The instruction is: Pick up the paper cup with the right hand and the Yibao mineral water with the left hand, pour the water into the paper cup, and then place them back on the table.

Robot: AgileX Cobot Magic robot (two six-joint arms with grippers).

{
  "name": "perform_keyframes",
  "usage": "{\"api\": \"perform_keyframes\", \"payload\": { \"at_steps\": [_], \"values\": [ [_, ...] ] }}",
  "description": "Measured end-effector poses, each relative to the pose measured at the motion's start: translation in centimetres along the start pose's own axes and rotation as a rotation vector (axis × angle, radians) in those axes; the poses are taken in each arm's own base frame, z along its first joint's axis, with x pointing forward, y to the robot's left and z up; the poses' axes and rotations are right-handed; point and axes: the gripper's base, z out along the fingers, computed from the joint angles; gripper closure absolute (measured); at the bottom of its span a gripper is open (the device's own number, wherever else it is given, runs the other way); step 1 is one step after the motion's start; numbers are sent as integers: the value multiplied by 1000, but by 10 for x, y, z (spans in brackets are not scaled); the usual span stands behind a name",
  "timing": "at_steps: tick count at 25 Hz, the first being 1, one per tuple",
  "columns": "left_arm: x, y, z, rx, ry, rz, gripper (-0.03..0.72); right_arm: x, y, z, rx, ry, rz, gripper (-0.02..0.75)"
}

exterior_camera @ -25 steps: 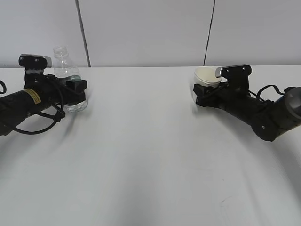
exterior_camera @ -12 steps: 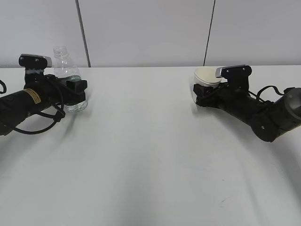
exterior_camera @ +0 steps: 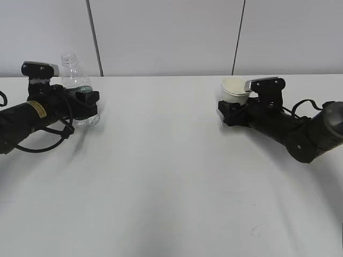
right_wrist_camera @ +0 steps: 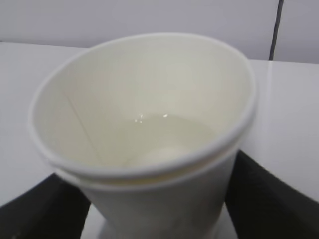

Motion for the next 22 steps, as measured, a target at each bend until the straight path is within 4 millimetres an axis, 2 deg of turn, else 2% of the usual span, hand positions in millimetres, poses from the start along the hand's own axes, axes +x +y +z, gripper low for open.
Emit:
{"api": "perform_keyframes", "payload": {
  "at_steps": [12,15,22],
  "values": [
    [0,0,0,0,0,0,337,-2,2,-8,4,21,1,137],
    [0,0,0,0,0,0,337,3,2,-11,5,38,7,141],
    [0,0,0,0,0,0,337,2,7,-28,-4,33,17,142]
  ]
}}
